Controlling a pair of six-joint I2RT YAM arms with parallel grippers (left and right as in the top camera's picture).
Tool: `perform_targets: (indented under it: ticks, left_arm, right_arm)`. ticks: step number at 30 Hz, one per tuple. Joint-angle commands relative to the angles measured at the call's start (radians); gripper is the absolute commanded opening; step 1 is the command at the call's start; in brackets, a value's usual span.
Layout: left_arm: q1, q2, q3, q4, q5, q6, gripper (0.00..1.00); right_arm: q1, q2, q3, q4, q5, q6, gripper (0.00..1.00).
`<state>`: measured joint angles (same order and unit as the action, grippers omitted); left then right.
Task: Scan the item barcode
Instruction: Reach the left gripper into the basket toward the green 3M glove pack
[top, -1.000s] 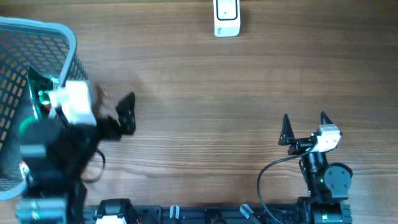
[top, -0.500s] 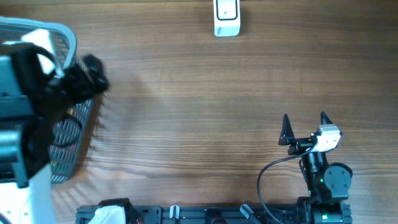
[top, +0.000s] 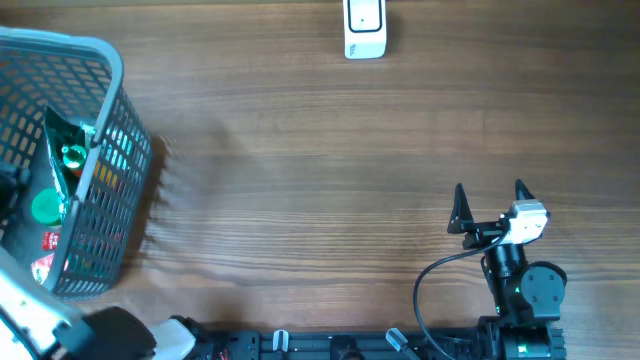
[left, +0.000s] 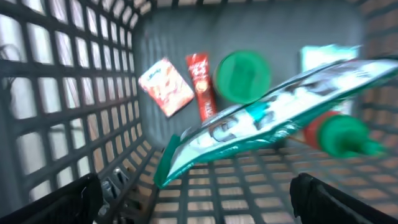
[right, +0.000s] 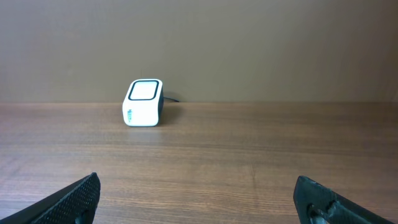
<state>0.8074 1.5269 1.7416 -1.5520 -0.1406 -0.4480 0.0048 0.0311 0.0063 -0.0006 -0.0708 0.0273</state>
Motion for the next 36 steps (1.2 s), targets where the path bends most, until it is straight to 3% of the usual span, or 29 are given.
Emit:
perform_targets:
  ticks: [1,2,4,13,15,17,21,22,24,27,28,36]
  left_arm:
    - [0.007,0.026,-0.149,0.073,0.142,0.107,1.00]
    - [0.007,0.026,-0.193,0.130,0.268,0.215,1.00]
    - [0.007,0.026,-0.227,0.177,0.317,0.288,1.00]
    - [0.007,0.027,-0.443,0.373,0.270,0.287,0.99]
    - [0.007,0.027,-0.476,0.413,0.270,0.286,0.96]
    - [0.007,0.027,-0.521,0.455,0.270,0.283,0.87]
    - [0.007,0.027,-0.570,0.528,0.270,0.243,0.84]
    - [0.007,0.027,-0.584,0.551,0.271,0.227,0.81]
    - [0.007,0.027,-0.594,0.567,0.271,0.180,0.61]
    - [0.007,0.026,-0.589,0.576,0.272,0.168,0.09]
    - [0.007,0.024,-0.581,0.574,0.271,0.148,0.04]
    - [0.007,-0.029,-0.342,0.537,0.380,0.072,0.04]
  right_arm:
    - [-0.005,-0.002,-0.001,0.003,-0.009,-0.012,1.00]
    - [-0.005,-0.002,-0.001,0.003,-0.009,-0.012,1.00]
    - [-0.005,-0.002,-0.001,0.003,-0.009,-0.013,1.00]
    - [-0.005,-0.002,-0.001,0.003,-0.009,-0.012,1.00]
    - [-0.005,-0.002,-0.001,0.003,-0.009,-0.013,1.00]
    - [-0.005,-0.002,-0.001,0.003,-0.009,-0.013,1.00]
    - [-0.005,-0.002,-0.001,0.003,-0.008,-0.012,1.00]
    - [-0.005,-0.002,-0.001,0.003,-0.009,-0.013,1.00]
    - [-0.005,-0.002,-0.001,0.003,-0.008,-0.013,1.00]
    - [-0.005,-0.002,-0.001,0.003,-0.009,-0.013,1.00]
    - [-0.005,-0.002,-0.001,0.003,-0.009,-0.012,1.00]
    - [-0.005,-0.002,-0.001,0.003,-0.009,-0.013,1.00]
